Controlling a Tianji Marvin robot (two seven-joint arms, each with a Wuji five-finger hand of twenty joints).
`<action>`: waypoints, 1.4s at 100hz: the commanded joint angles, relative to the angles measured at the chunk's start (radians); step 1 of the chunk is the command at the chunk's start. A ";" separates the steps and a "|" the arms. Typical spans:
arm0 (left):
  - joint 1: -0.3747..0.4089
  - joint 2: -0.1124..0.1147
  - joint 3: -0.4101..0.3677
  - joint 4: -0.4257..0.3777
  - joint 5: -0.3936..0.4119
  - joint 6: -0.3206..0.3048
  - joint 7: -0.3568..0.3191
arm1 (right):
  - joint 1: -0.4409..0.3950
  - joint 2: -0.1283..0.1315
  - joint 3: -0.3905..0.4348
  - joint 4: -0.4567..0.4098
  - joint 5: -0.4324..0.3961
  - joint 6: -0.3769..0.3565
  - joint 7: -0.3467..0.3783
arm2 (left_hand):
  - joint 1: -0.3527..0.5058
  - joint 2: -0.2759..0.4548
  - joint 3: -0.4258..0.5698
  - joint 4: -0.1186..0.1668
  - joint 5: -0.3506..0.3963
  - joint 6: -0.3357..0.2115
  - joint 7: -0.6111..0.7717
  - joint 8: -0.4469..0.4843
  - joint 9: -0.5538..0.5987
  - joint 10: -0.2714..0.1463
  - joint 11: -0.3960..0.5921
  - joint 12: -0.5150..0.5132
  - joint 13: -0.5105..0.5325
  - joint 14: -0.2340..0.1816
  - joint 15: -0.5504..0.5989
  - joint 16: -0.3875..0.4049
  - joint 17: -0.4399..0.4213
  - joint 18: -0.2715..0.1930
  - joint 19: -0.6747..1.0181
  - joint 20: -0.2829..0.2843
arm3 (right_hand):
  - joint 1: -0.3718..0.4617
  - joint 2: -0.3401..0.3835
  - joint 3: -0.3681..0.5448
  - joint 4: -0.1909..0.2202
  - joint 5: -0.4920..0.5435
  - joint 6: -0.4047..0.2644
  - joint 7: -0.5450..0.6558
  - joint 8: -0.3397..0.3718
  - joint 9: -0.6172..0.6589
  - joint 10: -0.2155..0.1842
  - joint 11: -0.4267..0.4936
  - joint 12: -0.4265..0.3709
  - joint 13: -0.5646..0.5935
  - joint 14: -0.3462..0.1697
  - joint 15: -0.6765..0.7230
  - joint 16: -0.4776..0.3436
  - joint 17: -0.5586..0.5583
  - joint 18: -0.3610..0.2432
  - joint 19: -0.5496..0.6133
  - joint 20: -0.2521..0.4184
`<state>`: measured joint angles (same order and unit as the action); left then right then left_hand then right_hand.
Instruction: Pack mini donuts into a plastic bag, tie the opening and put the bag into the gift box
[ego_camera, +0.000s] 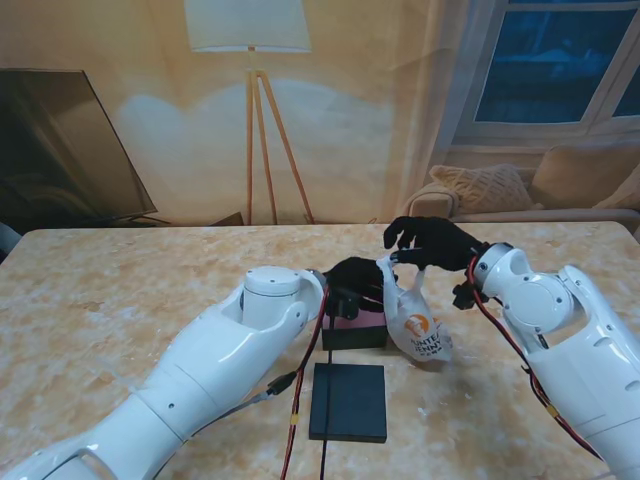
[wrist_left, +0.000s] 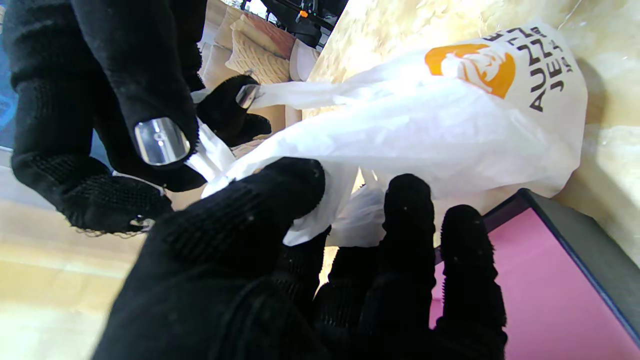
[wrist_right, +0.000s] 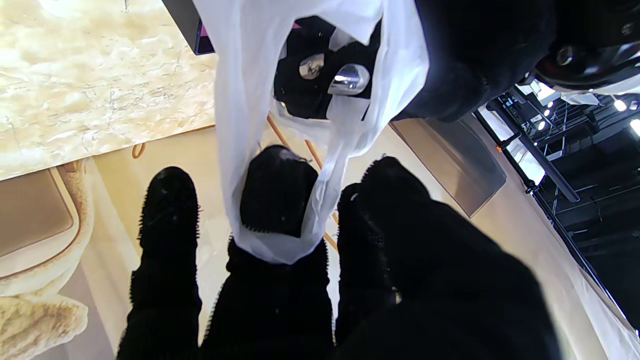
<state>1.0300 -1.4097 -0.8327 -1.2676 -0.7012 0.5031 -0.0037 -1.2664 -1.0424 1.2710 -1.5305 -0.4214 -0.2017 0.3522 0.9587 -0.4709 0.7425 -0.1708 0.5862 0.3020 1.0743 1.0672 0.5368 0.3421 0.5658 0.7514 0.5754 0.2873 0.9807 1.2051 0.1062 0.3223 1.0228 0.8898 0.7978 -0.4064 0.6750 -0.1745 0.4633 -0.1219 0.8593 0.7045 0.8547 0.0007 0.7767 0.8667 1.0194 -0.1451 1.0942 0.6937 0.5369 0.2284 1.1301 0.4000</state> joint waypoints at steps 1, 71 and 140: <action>0.000 -0.002 -0.001 -0.011 0.007 0.001 -0.011 | -0.010 -0.007 0.003 -0.003 -0.002 0.000 0.006 | 0.027 0.024 -0.032 0.021 -0.026 -0.007 0.054 0.026 -0.001 0.007 -0.003 -0.010 0.016 0.006 0.006 -0.013 0.006 -0.001 0.012 0.017 | 0.052 -0.008 0.059 0.004 -0.019 0.012 -0.007 -0.016 0.004 -0.013 0.003 0.028 0.012 -0.023 0.006 -0.010 0.007 -0.012 0.022 0.023; -0.007 -0.014 0.020 -0.001 0.068 -0.027 0.036 | -0.012 -0.010 -0.011 0.003 -0.011 -0.025 -0.016 | 0.055 -0.094 -0.077 -0.028 0.227 -0.143 -0.327 -0.560 0.032 -0.056 0.018 -0.034 0.050 -0.038 0.058 0.006 0.024 -0.018 0.046 0.013 | 0.147 -0.102 0.199 -0.036 0.173 -0.168 0.079 0.123 0.204 -0.124 -0.076 -0.119 0.132 -0.129 0.089 -0.001 0.026 -0.032 0.018 0.000; -0.017 0.006 0.028 -0.011 0.080 -0.029 -0.034 | -0.037 -0.010 0.042 -0.036 0.011 -0.015 -0.013 | 0.296 0.223 -0.363 0.053 0.017 -0.027 0.023 0.189 0.002 -0.038 -0.075 0.318 -0.035 -0.025 0.028 0.018 -0.019 -0.031 0.016 0.019 | -0.024 -0.045 0.051 -0.024 0.018 -0.065 -0.007 -0.079 -0.050 0.023 -0.216 -0.173 -0.076 0.022 -0.075 -0.057 -0.076 0.024 0.007 0.033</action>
<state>1.0179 -1.3982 -0.8039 -1.2761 -0.6250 0.4753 -0.0254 -1.2931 -1.0497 1.3081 -1.5547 -0.4108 -0.2093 0.3308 1.1859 -0.3000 0.4217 -0.1615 0.5728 0.2730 0.8720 1.1014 0.5358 0.3100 0.4930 1.0477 0.5528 0.2740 1.0061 1.2352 0.0928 0.3105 1.0392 0.8898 0.7949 -0.4793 0.7495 -0.2128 0.5143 -0.1990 0.8692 0.6447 0.8421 0.0116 0.5721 0.7046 0.9748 -0.1232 1.0292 0.6546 0.4780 0.2385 1.1309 0.4115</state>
